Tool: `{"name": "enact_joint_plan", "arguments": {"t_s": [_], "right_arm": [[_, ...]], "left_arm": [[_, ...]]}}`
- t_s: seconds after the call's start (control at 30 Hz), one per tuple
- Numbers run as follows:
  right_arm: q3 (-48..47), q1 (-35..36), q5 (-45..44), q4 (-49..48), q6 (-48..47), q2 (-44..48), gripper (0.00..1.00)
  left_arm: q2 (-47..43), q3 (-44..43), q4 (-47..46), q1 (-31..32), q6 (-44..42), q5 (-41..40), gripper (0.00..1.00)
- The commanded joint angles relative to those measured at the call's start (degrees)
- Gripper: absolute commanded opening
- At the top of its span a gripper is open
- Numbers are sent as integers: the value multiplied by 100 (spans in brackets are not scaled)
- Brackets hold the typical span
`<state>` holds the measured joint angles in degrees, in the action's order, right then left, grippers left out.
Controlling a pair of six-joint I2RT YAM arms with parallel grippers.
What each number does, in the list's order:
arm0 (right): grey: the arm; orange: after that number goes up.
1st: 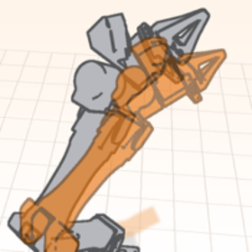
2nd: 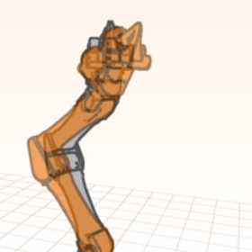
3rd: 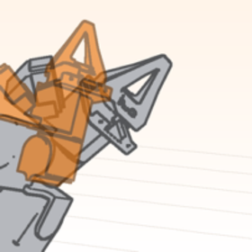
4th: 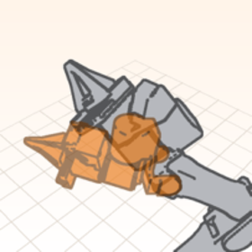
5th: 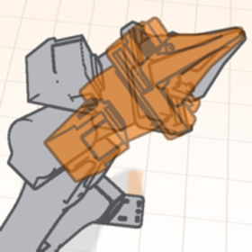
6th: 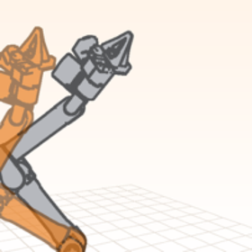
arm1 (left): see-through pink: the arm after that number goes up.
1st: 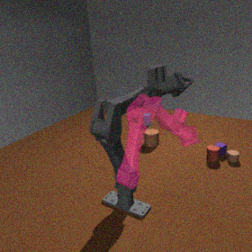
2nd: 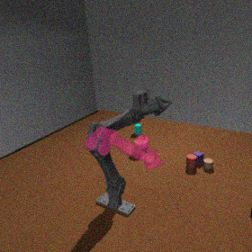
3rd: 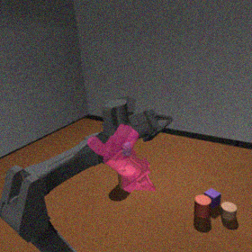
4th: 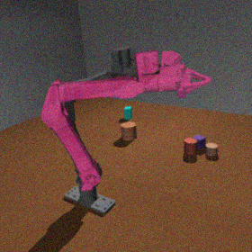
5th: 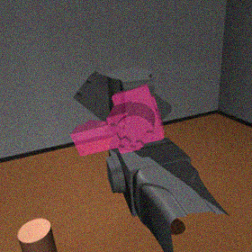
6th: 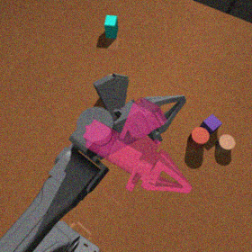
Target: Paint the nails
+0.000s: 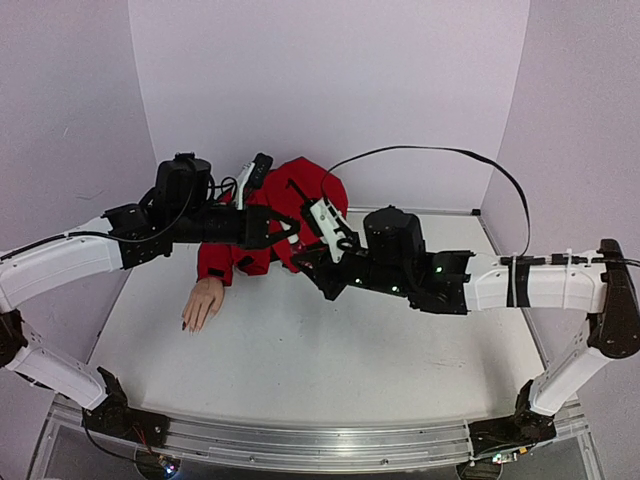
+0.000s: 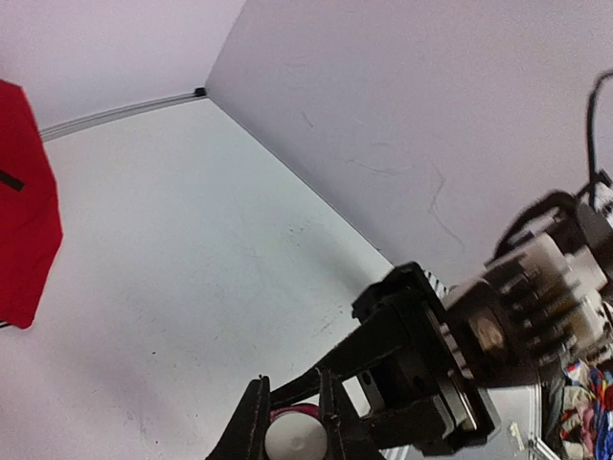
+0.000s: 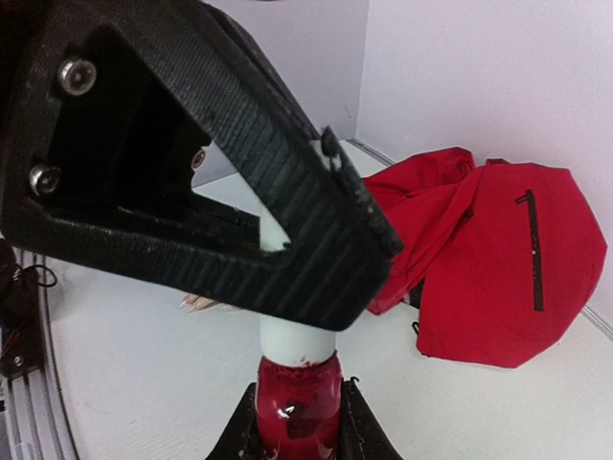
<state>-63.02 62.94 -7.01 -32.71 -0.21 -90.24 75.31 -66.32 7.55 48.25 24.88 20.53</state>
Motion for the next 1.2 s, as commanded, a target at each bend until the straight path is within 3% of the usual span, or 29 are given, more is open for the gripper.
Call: {"name": "enact_joint_plan", "arguments": {"t_s": [0.0,0.1,0.17,0.23,0.37,0.43,0.57,0.7,0.77,1.0,1.17], "right_arm": [[-6,-547,3054,-670,579,679,0],[47,-947,5929,-1613,1527,779,0],[129,-936,7039,-2831,2475,774,0],[312,-924,7333,-4138,3524,762,0],[497,-924,7129,-4412,3689,846,0],[611,-932,6881,-4313,3494,900,0],[591,-933,5798,-2244,1886,1172,0],[772,-932,4336,-1224,920,1523,0],[796,-940,3808,-922,629,1618,0],[777,-763,1505,-775,286,1421,0],[477,-313,-117,-704,73,1022,0]], "left_arm": [[65,-246,-543,142,-942,3079,2],[-32,-208,-582,165,-1691,4923,0],[-104,-243,-588,182,-1951,5506,0],[-96,-355,-588,185,-2004,5776,0],[-121,-403,-588,185,-2064,5777,0],[-208,-359,-596,180,-1956,5473,3],[-598,-52,-591,156,-1764,4430,44],[-1259,514,-587,141,-1756,3083,72],[-1520,712,-571,141,-1530,2339,81],[-1399,511,-527,141,130,64,82],[-849,90,-537,141,477,-372,81]]}}
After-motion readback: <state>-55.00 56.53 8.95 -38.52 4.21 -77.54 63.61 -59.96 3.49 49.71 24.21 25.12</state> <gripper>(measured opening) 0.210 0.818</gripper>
